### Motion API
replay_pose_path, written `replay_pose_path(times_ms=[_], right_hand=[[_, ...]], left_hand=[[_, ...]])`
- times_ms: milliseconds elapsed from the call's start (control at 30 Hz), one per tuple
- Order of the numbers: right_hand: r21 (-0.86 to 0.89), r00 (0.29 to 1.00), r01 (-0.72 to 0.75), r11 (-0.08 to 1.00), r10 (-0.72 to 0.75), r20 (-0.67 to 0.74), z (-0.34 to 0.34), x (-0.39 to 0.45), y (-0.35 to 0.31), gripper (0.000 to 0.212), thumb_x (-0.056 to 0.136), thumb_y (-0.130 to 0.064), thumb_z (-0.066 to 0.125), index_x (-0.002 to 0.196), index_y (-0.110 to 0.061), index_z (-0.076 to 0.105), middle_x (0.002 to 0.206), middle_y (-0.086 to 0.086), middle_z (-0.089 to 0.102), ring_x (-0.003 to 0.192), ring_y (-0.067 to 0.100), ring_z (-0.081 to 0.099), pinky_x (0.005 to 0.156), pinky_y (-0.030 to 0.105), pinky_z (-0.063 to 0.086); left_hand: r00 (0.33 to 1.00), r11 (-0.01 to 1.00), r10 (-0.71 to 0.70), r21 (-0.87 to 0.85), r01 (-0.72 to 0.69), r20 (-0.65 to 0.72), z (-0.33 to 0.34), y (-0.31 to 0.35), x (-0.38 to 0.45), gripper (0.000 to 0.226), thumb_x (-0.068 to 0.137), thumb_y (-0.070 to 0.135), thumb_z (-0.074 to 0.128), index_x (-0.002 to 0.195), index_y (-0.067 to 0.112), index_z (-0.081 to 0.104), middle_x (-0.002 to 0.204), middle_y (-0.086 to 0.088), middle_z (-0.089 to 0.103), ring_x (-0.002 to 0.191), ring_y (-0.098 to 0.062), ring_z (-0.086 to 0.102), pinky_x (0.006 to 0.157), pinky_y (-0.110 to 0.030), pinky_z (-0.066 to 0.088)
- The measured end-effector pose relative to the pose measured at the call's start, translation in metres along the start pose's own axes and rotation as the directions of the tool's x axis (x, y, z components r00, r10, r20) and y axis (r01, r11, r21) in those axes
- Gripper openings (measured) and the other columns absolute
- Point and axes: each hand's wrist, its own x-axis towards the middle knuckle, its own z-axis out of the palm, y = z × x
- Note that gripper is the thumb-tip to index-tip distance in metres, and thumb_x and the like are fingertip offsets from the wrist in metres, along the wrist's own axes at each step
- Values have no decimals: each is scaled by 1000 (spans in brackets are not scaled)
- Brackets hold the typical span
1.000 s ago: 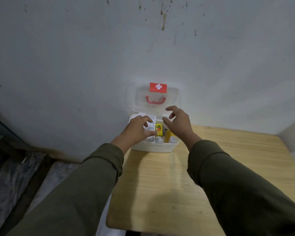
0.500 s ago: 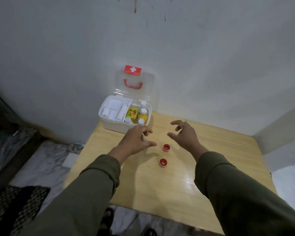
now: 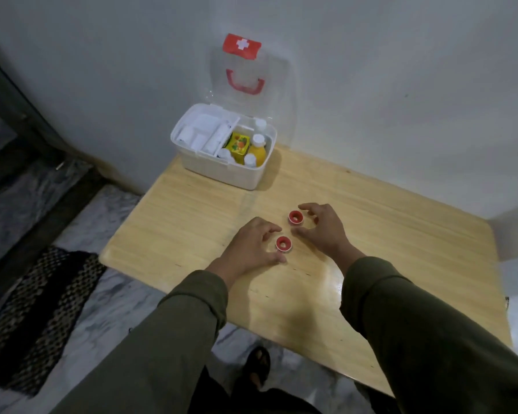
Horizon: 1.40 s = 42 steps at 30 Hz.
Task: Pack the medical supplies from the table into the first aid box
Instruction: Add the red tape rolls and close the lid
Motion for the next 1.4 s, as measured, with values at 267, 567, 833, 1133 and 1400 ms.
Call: replay_pose_path(times_ms=[267, 567, 833, 1133, 1400], right_hand=[[-3, 999, 47, 999, -47, 6, 6, 12, 4, 40, 72, -30, 78, 109, -24, 64, 109, 4, 54, 105, 22, 49, 90, 36, 45], [27, 999, 41, 999, -41, -9, -14, 18, -9, 37, 72, -28, 79, 106, -21, 65, 112, 5, 55, 102, 22, 52, 87, 36, 48], [31, 989, 99, 995, -95, -110, -68, 40, -66, 38, 70, -30, 80, 104, -21, 64, 112, 6, 55, 95, 17, 50, 74, 27, 40], [56, 956, 210, 976, -193, -221, -76, 82, -166, 35, 68, -30, 82, 97, -19, 67, 104, 8, 60, 89, 12, 51, 74, 25, 41], [17, 972, 133, 991, -127, -196, -22, 128, -232, 40, 66, -30, 83, 101, -21, 66, 107, 1, 58, 93, 13, 50, 76, 25, 41]], left_hand=[[999, 1000, -10, -22, 9, -33, 8, -5, 6, 59, 64, 38, 84, 117, 24, 62, 105, 11, 50, 91, -4, 51, 84, -16, 40], [998, 1000, 13, 13, -12, -67, -10, 4, 12, 43, 66, 40, 82, 103, 25, 67, 102, 10, 52, 92, -7, 54, 81, -19, 42], [979, 998, 61, 30, -56, -193, -86, 18, 15, 43, 66, 38, 82, 104, 24, 68, 99, 7, 61, 82, -8, 56, 78, -25, 48], [928, 987, 157, 86, -135, -337, -206, 3, 55, 36, 69, 38, 81, 101, 26, 69, 98, 4, 65, 79, -8, 57, 71, -19, 41], [958, 985, 134, 136, -102, -254, -270, -41, 114, 44, 76, 29, 78, 117, 23, 64, 111, -1, 62, 96, -13, 56, 82, -23, 43]])
